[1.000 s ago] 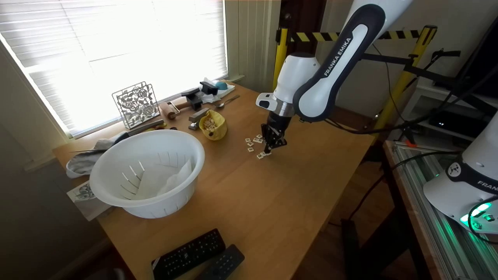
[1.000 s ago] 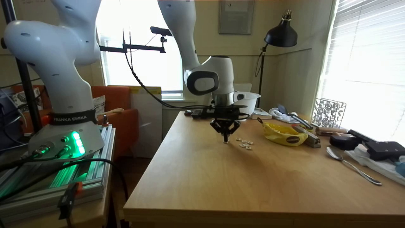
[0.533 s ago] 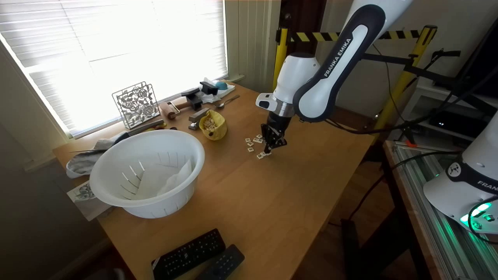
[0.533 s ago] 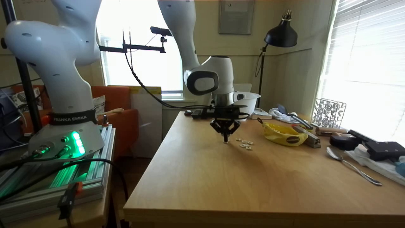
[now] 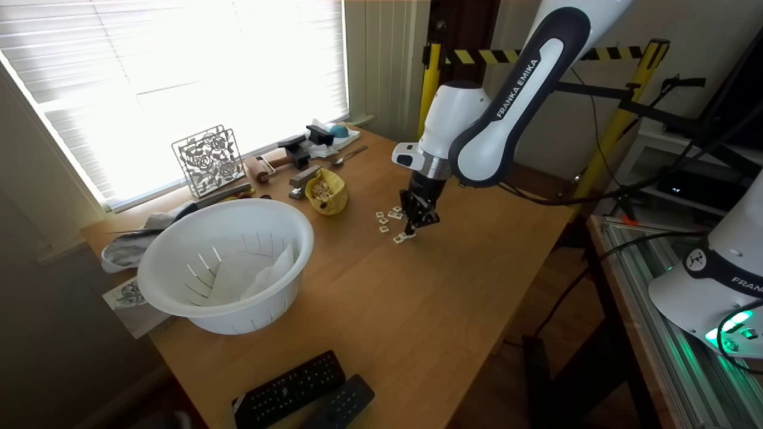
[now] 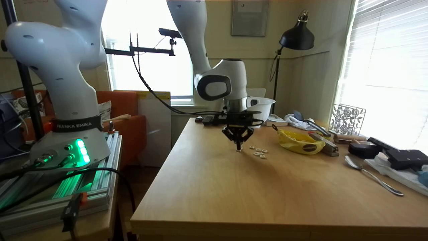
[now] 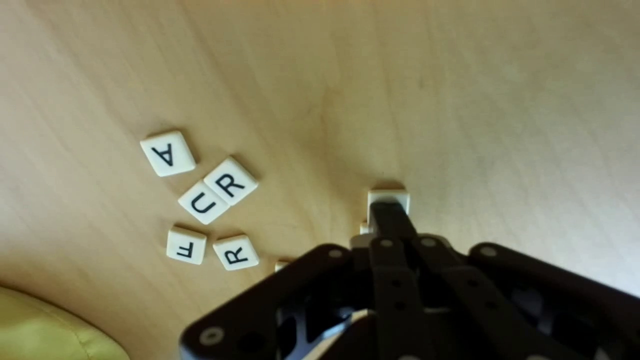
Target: Create the word 'Mice' with the tiles.
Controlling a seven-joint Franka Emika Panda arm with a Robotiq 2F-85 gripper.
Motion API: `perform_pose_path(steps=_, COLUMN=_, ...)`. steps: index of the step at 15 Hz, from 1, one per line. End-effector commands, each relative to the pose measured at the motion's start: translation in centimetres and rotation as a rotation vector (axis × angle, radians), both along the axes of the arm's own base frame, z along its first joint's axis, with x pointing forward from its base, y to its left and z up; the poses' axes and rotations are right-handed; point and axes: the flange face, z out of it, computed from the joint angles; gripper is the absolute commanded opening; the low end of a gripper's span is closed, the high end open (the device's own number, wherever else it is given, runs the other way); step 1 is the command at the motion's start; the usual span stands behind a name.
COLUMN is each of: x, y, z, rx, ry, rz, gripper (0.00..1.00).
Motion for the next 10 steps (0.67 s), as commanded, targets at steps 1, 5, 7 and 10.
perform_pose_path(steps=1, x=-0.7, y=-0.4, z=-0.2, rx=0.025, ry=-0.003, rz=0.004, gripper=0.00)
perform_pose_path(steps=5, x=-0.9, y=-1.0, z=0.8, rx=0.044, ry=-0.024, rz=-0.003, gripper=0.00)
perform_pose_path(steps=7, x=-0.8, y=-1.3, z=1.2, rx=0.052, ry=-0.039, rz=-0.008, gripper=0.00)
perform_pose_path(steps=10, x=-0.6, y=-1.6, z=1.7, rx=0.074, ry=-0.052, rz=-0.046, gripper=0.00)
